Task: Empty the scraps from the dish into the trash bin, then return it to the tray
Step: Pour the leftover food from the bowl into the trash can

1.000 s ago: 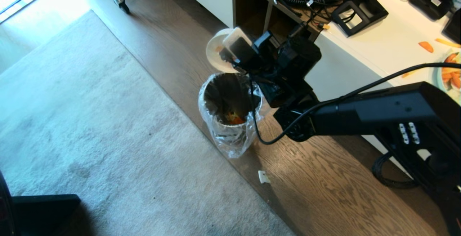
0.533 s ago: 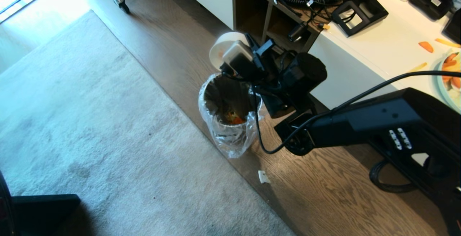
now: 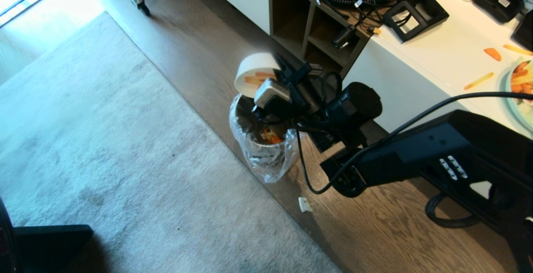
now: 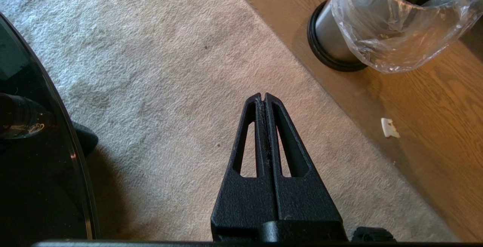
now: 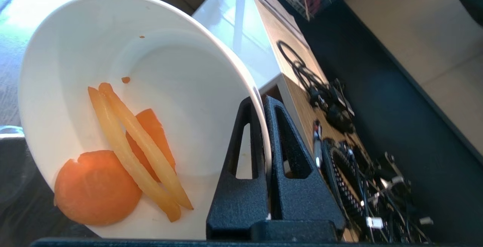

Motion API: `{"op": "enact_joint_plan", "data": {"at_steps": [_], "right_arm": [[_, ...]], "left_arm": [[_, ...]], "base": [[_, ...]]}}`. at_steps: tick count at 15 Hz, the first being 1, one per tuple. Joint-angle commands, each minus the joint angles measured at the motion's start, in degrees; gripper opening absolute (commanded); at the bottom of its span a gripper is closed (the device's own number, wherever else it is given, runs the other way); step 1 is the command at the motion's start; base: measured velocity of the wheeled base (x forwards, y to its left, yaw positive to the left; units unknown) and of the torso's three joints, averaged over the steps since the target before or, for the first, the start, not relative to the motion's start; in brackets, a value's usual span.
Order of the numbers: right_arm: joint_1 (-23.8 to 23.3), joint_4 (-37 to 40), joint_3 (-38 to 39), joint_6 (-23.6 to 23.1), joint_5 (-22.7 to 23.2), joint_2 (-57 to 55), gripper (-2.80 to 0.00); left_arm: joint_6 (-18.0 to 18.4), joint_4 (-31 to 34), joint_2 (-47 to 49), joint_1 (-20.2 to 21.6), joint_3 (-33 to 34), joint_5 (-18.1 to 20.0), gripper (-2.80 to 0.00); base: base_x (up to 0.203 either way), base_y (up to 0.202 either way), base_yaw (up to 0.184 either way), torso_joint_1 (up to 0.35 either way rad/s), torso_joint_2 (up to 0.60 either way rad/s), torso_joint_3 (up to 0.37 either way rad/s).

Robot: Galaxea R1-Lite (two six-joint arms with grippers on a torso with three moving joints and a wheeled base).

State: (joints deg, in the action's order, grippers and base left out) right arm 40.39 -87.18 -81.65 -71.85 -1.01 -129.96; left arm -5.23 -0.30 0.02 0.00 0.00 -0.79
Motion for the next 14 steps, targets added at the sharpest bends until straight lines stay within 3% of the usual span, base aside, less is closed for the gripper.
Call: {"op": "enact_joint_plan", "data": {"at_steps": [1,10,14], "right_arm": [[-0.1,-2.6,0.6,-1.4,1.9,0.1,-2.80],[-2.7,-2.6,0.2,-2.2,4.1,1.6,-2.80],[-2.9,-2.6,0.2,-2.2,9.0,3.1,-2.80]], "left_arm": [[0.0,0.0,0.0,0.0,0.0,0.0,-2.80],[0.0,0.0,0.0,0.0,0.0,0.0,-2.80],[0.0,0.0,0.0,0.0,0.0,0.0,-2.80]], "base": [[0.000,0.000,0.000,0.000,0.00,0.000],[0.000,0.000,0.000,0.000,0.00,0.000],[0.000,0.000,0.000,0.000,0.00,0.000]]}}
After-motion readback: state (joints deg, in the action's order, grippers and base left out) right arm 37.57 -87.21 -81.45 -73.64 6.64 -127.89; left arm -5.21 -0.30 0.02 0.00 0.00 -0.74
